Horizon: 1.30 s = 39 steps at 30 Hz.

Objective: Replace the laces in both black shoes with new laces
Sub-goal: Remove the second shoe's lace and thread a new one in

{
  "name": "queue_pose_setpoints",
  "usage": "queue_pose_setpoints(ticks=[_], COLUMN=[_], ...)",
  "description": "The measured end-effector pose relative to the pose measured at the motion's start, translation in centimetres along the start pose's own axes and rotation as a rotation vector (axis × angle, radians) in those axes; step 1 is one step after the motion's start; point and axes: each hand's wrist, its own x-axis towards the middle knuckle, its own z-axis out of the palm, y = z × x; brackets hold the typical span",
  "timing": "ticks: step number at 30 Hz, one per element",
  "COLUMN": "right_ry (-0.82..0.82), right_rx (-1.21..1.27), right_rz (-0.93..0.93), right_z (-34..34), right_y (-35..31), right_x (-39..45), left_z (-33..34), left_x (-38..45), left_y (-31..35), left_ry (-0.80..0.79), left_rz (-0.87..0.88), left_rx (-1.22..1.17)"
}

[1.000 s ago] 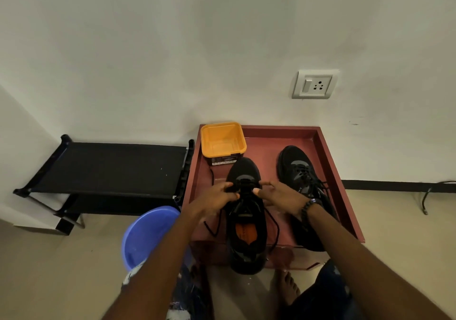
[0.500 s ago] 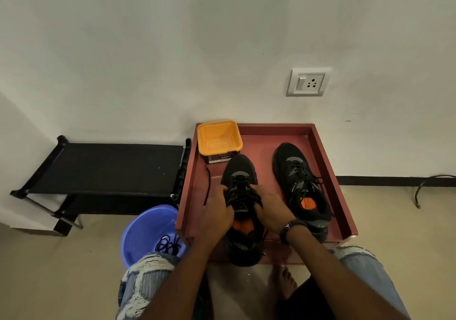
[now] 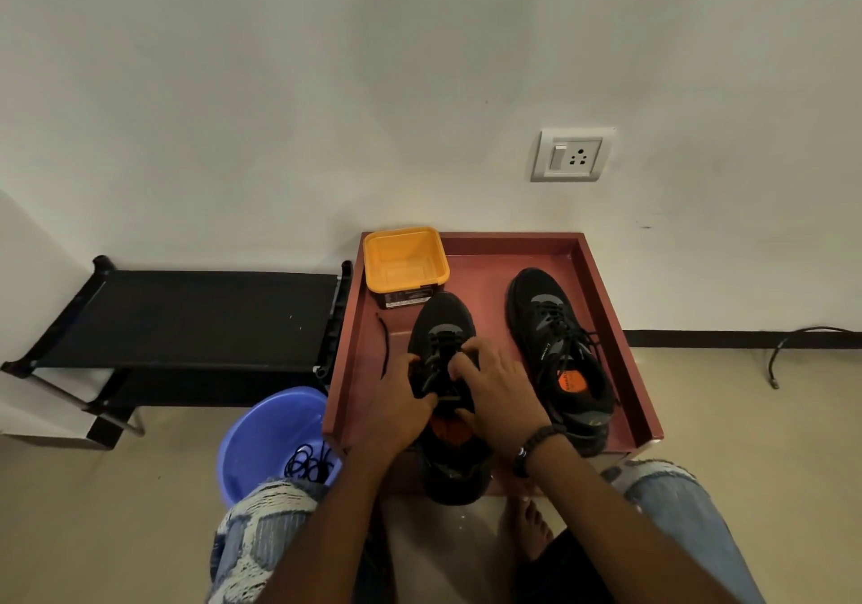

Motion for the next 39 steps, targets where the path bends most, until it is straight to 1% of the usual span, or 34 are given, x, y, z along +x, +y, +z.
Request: queue_pose_setpoints(ticks=[1,2,4,7,8,9,11,12,13,14,17,19,22,25,27,30,36,37,39], right_ry=[0.016,0.027,0.044,-0.009,-0.030,-0.034,0.036,0.067,0.060,0.000,-0.305,-0.423,-0.546,-0.593,-0.614,-0.573,-0.517,-0.499,-0.447], right_rx=[-0.113,-0.175,-0.207,-0.237,-0.175,-0.025,0.370,0.494,0.516,0.436,0.075,-0.057,-0.202,-0.235,-0.158,0.040,0.516,0.540,0.485], right_rz=[-0.025,-0.023,-0.041,-0.110,-0.111,-0.081,0.078,0.164,0.208,0.205,0.100,0.059,0.039,-0.002,-0.026,-0.007,0.207,0.227,0.225], right_z=[0.3,0.6,0.7,0.7,0.6,0.3,-0.7,-1.2,-1.8,-2.3,-3.9,-4.8,-5.3,-4.8,-4.4,-4.0,-2.9,-2.8,-3.0], right_y=[-0.1,-0.2,-0.6,-0.3,0.0,0.2,0.4,0.3,0.3,0.2,-1.0,-1.5,-2.2,-2.3,-2.0,-0.9,1.5,1.5,1.3], right_x=[0.1,0.3,0.9,1.1,1.0,0.9,1.3,1.9,2.7,3.7,6.7,8.4,10.0,10.5,10.6,10.1,8.2,7.9,7.4], left_z=[0.0,0.0,-0.1,-0.2,-0.2,-0.2,0.0,0.2,0.3,0.4,0.7,0.6,-0.1,-0.1,0.0,0.1,1.0,1.0,1.2], left_x=[0.0,-0.1,-0.1,-0.1,-0.1,0.0,-0.1,-0.1,-0.2,-0.3,-0.5,-0.6,-1.5,-1.7,-1.8,-1.8,-1.1,-1.0,-0.8], left_y=[0.1,0.1,0.1,0.1,0.0,0.0,0.2,0.1,0.2,0.3,0.8,1.2,2.2,2.5,2.6,2.6,1.4,1.4,1.3], left_ry=[0.003,0.002,-0.003,-0.003,-0.009,-0.011,-0.002,0.010,0.017,0.019,0.053,0.074,0.074,0.092,0.092,0.101,0.069,0.073,0.086], left_rz=[0.002,0.005,-0.006,-0.011,-0.020,-0.019,-0.016,-0.014,-0.015,-0.016,-0.002,-0.013,-0.007,-0.007,-0.013,-0.022,-0.017,-0.018,-0.014], left_rx=[0.005,0.010,0.008,0.006,0.007,0.020,0.046,0.068,0.090,0.115,0.169,0.147,0.264,0.279,0.265,0.231,0.094,0.089,0.074])
